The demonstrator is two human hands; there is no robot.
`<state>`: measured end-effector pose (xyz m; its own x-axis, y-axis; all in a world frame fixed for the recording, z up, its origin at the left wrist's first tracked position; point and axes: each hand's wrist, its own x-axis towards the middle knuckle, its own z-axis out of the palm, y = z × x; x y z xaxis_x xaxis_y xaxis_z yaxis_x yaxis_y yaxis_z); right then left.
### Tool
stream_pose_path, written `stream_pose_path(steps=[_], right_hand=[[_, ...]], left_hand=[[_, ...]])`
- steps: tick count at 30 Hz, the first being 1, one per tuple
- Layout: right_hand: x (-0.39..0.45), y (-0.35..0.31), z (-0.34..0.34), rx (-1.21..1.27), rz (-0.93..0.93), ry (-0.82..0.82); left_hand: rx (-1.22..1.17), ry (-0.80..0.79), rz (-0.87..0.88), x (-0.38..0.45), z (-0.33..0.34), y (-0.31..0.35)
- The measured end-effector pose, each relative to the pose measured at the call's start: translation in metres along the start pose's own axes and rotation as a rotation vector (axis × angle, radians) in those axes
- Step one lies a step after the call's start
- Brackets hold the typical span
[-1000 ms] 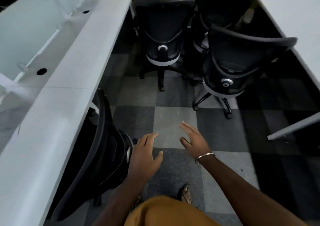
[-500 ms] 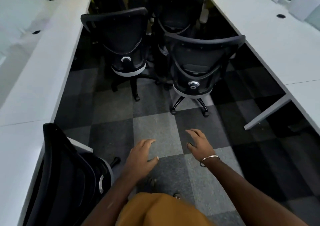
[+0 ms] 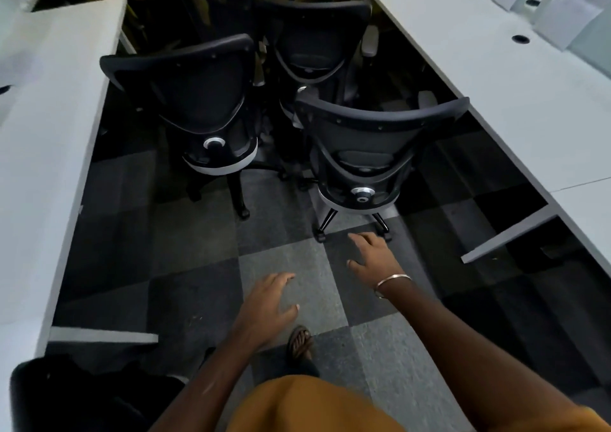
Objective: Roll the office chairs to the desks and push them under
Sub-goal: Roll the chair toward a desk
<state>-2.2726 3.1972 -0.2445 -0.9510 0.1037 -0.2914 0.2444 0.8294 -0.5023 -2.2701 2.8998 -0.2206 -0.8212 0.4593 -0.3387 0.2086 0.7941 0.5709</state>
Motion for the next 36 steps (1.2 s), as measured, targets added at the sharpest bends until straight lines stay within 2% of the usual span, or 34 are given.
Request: stream_pose_path(steps=[6,10,12,16,19,24,36], right_hand=[[0.094,-0.027,-0.082,-0.167,-0.113,0.386],[0.152,-0.024,-0.154,-0.221,-0.134,0.524],[0.182,-0.014,-0.181,-0.285,-0.117,0.499],[0.229,0.028,-0.201,-0.410,-0.041,0.311],[0.245,0.041,-0.200,-0.472,-0.099,0.362],[0.248,0.046,-0.203,-0.367,-0.124,0.393],[0.183,0.069,-0.181,-0.285,-0.173,0.457]], left_hand=[[0.019,0.024,0.022,0.057,-0.039,-0.012],[-0.027,0.054,0.025,0.083,-0.043,0.001],[-0.058,0.070,0.018,0.093,-0.039,0.009],[-0.089,0.114,-0.018,0.107,-0.021,0.035],[-0.117,0.124,-0.049,0.111,-0.007,0.055],[-0.122,0.110,-0.080,0.118,0.015,0.083],[-0.049,0.114,-0.079,0.139,0.015,0.124]])
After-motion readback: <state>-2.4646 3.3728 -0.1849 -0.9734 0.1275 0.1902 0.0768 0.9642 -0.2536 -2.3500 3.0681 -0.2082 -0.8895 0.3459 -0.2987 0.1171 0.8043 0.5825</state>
